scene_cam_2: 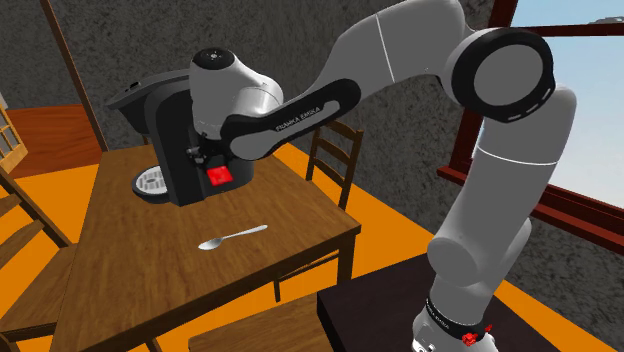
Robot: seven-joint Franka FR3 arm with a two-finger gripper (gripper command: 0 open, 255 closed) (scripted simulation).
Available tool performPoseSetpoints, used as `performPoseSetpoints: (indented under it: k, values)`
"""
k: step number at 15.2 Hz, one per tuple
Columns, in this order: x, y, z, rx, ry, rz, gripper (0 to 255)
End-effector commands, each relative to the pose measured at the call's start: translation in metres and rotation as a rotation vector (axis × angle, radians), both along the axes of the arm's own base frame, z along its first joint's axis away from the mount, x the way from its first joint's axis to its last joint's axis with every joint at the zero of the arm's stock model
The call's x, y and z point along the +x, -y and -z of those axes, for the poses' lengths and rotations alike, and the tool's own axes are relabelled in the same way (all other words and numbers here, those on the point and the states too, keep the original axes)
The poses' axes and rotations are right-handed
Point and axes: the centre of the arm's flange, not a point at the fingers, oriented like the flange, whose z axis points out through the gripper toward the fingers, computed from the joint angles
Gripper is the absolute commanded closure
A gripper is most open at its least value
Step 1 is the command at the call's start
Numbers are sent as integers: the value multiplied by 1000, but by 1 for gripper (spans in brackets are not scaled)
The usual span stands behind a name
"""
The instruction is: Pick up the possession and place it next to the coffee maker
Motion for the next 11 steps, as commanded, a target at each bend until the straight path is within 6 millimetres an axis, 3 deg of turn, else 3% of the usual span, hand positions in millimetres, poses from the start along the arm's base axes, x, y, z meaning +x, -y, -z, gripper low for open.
performPoseSetpoints:
  k: [1, 11]
  values:
    - [0, 0, 11, 0, 0, 0, 255]
    - [0, 0, 64, 0, 0, 0, 255]
